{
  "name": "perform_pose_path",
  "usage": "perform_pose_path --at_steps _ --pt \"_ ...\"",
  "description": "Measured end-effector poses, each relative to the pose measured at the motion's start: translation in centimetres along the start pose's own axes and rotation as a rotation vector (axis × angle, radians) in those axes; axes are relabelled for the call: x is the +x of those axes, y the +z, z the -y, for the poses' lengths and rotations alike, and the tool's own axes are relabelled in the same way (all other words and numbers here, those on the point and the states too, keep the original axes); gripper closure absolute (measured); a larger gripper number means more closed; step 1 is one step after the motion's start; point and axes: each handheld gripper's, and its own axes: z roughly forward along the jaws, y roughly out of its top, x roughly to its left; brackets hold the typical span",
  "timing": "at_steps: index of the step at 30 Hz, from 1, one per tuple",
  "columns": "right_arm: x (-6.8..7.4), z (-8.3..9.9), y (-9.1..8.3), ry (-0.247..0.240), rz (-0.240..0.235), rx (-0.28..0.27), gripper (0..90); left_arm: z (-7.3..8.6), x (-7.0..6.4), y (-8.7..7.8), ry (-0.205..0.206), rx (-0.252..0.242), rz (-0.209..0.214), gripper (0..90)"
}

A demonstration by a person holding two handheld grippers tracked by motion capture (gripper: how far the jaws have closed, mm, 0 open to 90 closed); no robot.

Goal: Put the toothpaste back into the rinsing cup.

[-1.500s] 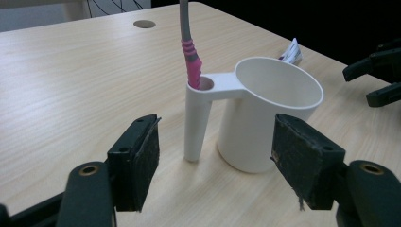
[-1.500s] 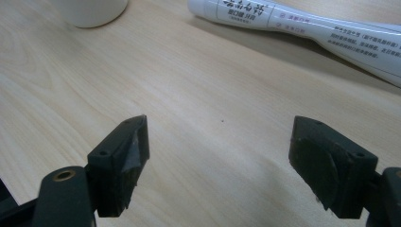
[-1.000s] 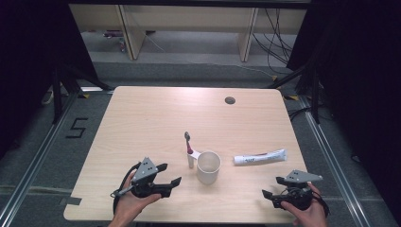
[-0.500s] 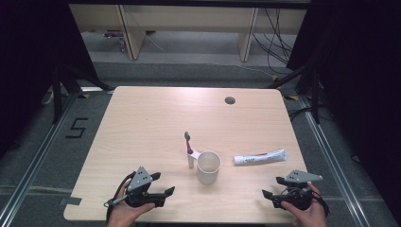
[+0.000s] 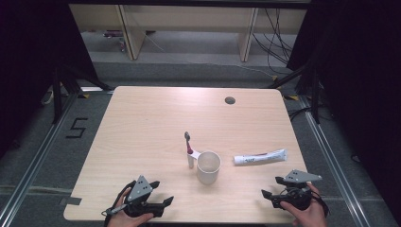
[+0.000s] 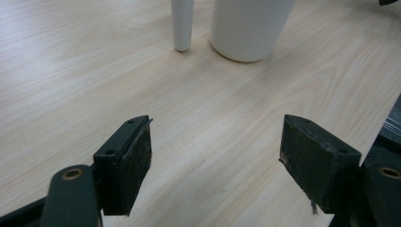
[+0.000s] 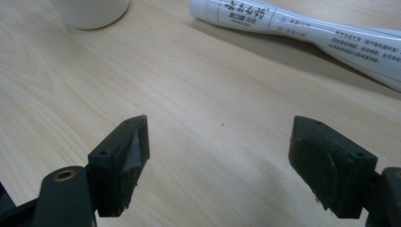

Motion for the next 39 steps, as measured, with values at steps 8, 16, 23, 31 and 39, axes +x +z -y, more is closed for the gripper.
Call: perform_pose_path --at_steps 8,16,23,31,39 --pt "0.2 -0.7 0.3 0.019 -0.013 -0.021 25.4 0.5 -0.4 0.0 0.028 0.04 -0.007 25.2" --pt "-0.1 -3.1 0.7 -0.002 -0.013 -0.069 47.3 1.0 -0.5 -0.1 0.062 0.084 -0.009 24.8" --pt "0.3 -5.5 2.0 -0.02 -0.002 -0.082 72.5 1.0 -0.6 0.1 0.052 0.077 -0.002 24.9" --pt "0.5 -8.4 5.0 -0.037 -0.018 -0.073 87.2 1.0 -0.6 0.2 0.058 0.078 -0.007 24.9" --pt "0.7 -10.1 7.7 -0.055 -0.009 -0.046 89.7 1.1 -0.7 0.2 0.065 0.079 -0.002 25.2"
